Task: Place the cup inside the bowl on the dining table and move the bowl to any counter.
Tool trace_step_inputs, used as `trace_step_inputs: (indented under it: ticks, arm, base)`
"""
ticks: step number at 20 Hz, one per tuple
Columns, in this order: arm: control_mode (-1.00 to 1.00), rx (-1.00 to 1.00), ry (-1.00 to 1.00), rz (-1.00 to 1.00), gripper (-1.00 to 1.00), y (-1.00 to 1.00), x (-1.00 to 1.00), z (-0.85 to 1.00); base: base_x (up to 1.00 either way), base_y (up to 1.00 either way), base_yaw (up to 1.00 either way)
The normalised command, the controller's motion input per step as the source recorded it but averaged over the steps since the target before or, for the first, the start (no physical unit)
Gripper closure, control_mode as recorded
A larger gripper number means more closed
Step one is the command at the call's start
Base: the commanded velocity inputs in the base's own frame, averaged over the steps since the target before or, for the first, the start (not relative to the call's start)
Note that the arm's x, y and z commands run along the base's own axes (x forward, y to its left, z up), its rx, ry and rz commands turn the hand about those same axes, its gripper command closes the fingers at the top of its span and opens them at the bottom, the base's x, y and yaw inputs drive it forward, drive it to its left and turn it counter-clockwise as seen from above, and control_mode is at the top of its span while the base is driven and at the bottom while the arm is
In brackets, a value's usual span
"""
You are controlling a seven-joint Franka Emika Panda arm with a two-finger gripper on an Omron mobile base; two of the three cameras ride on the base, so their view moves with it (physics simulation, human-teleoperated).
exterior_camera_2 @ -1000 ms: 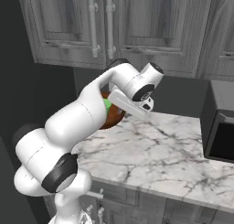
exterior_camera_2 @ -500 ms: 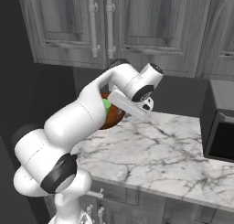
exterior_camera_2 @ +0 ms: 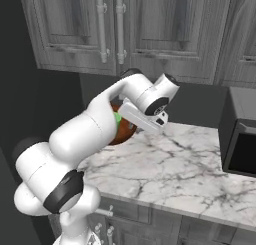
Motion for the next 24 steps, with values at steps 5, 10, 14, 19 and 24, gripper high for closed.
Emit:
trace_step_inputs:
  ticks: [5,10,14,19,24]
  arm:
    - [-1.0,0.03,0.02,0.0,1.0,0.0,-0.22,-0.29]
    - [-1.0,0.01,0.05,0.0,1.0,0.0,-0.17,-0.24]
    - [-1.0,0.0,0.02,0.0,1.0,0.0,-0.05,-0.33]
    - [-1.0,0.0,0.01,0.0,1.0,0.0,-0.01,-0.3]
    - [-1.0,0.0,-0.04,-0.01,1.0,0.07,0.0,-0.18]
  base:
    - [0.0,0.0,0.0]
    - [0.0,0.0,0.0]
    - [0.0,0.0,0.0]
    - [0.0,0.0,0.0]
    - [0.0,0.0,0.0]
